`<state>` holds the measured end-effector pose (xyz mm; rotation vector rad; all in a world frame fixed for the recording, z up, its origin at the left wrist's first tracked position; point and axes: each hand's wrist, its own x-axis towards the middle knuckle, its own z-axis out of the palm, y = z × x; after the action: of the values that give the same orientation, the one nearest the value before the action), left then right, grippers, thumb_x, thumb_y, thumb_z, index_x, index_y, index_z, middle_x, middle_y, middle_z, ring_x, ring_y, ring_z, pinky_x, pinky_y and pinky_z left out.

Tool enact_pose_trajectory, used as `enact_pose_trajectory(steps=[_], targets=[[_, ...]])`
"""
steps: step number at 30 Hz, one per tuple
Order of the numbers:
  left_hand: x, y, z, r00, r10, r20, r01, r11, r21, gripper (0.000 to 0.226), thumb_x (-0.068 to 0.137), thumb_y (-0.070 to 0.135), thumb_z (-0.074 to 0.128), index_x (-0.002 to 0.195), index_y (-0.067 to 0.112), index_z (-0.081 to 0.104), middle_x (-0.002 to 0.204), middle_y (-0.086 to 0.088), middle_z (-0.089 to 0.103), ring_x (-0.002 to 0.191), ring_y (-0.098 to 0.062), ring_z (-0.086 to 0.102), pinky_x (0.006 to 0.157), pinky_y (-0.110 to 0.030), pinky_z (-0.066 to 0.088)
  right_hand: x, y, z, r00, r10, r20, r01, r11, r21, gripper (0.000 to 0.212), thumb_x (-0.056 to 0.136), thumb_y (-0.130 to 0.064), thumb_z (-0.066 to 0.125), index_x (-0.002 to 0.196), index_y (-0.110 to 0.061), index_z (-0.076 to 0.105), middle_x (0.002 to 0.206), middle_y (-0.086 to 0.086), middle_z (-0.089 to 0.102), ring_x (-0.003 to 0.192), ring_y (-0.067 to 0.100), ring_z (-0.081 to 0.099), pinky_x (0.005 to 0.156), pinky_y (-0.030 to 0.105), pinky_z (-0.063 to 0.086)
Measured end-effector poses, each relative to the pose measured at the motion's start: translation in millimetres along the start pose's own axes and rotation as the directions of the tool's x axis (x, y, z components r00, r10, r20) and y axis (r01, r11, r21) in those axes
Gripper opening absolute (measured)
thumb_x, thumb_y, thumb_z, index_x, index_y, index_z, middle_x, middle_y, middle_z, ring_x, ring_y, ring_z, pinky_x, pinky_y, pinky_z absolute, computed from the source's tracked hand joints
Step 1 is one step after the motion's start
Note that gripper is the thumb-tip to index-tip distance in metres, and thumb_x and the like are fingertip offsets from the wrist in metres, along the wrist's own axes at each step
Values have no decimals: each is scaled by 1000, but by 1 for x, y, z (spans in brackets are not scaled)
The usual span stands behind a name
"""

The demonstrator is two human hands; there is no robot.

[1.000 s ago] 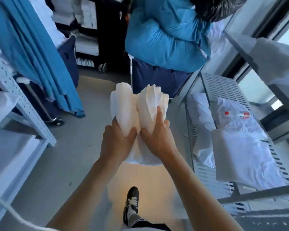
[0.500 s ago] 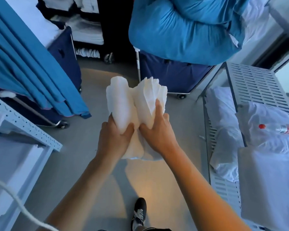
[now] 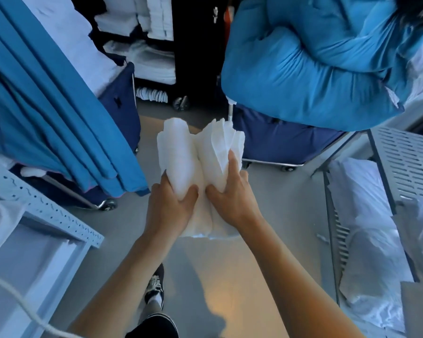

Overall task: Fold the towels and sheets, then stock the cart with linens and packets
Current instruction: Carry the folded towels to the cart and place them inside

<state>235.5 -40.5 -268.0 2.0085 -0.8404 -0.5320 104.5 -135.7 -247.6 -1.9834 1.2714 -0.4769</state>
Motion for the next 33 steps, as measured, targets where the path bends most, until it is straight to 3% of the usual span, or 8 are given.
enact_pose_trajectory(steps=[3,11,16,26,33], targets=[[63,-10,-25,1000,17,4,-17,1000,-4,60,85,55,70,131,20,53,107,-4,64,93,-22,66,68,-25,50,48,-36,28,1000,9,-21,-9,1000,1,95,87,-42,63,157,-45,-1,126,9,41,110,36,54,93,46,49],[202,-10,-96,1000,15,-10,-15,1000,2,62,85,57,68,132,20,52,106,-5,64,92,-24,65,80,-44,59,163,-127,76,998,-1,-57,0,1000,-7,97,86,-44,62,154,-50,-6,123,4,38,105,28,51,85,39,42],[265,-9,-116,998,52,-23,-52,999,2,64,84,59,67,133,21,52,107,-5,64,92,-24,65,80,-45,60,216,-160,91,998,-8,-70,8,1000,-4,96,85,-44,61,154,-50,-5,120,0,35,100,25,47,83,37,40],[374,-3,-99,999,33,-37,-34,999,-32,65,83,59,65,134,22,51,107,-3,59,94,-23,63,82,-47,59,329,-172,102,998,-32,-51,31,999,-25,93,85,-42,60,152,-51,-3,116,2,38,101,32,53,85,42,46],[480,18,-50,999,-9,-50,4,996,-87,63,87,52,69,139,21,50,115,-2,61,104,-22,64,89,-47,59,456,-152,94,998,-59,-11,59,998,15,92,84,-42,61,152,-51,-1,117,4,41,99,31,54,85,44,50]])
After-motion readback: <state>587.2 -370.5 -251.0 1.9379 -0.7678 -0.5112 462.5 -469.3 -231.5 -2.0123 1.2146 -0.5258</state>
